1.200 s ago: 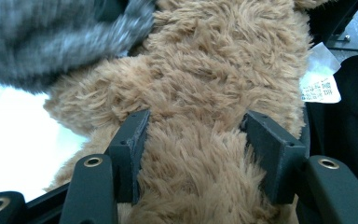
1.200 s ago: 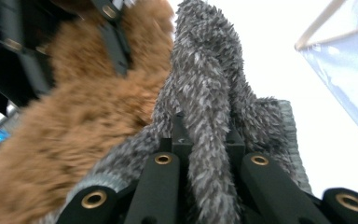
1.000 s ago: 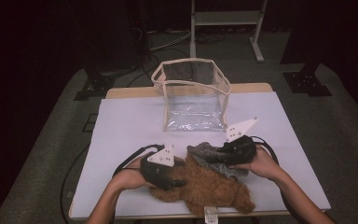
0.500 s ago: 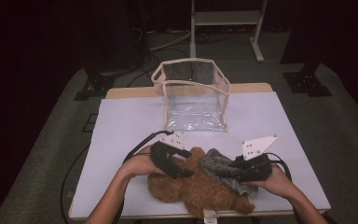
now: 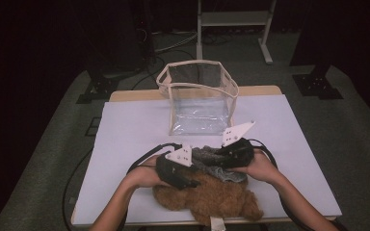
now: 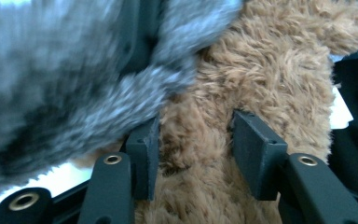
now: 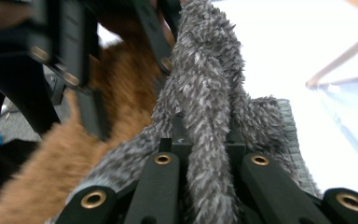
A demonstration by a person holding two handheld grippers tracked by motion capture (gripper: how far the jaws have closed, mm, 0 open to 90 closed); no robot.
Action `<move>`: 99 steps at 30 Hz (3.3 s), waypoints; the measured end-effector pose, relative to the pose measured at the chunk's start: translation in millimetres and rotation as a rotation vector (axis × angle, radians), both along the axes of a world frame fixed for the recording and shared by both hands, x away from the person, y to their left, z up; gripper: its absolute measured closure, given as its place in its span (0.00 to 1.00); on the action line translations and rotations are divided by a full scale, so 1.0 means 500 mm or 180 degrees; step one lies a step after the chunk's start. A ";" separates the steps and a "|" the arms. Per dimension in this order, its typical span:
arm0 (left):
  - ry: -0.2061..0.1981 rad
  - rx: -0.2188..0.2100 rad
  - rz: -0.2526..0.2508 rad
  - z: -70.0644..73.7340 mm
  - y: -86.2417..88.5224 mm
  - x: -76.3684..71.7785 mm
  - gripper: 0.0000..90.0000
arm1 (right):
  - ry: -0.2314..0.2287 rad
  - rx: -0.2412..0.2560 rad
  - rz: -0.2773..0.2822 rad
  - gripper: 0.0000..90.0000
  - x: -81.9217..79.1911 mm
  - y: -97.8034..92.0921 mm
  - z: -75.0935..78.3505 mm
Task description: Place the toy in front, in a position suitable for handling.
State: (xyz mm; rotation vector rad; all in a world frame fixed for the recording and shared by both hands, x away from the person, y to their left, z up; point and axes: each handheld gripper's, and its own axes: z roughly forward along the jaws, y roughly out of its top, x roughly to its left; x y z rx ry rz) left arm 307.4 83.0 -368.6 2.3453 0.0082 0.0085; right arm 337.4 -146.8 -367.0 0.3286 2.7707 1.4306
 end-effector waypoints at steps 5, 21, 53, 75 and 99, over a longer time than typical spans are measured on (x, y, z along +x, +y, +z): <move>-0.0051 0.0018 -0.0003 0.001 -0.002 -0.004 0.60 | 0.0099 -0.0052 -0.0193 0.90 0.018 -0.035 -0.019; -0.0102 0.0045 0.0063 0.004 -0.002 0.003 0.54 | 0.0256 0.0264 -0.0205 0.90 -0.010 -0.103 -0.019; -0.0218 -0.0032 0.0559 -0.028 0.165 -0.053 0.46 | 0.0149 0.0218 -0.0320 0.90 -0.050 -0.145 -0.043; 0.0026 -0.0320 0.0547 -0.050 0.127 -0.028 0.47 | 0.0096 0.0412 -0.0536 0.90 -0.122 -0.198 -0.083; -0.0248 -0.0216 0.0552 -0.037 0.021 -0.015 0.46 | -0.0123 0.0086 -0.0183 0.90 -0.087 -0.081 0.011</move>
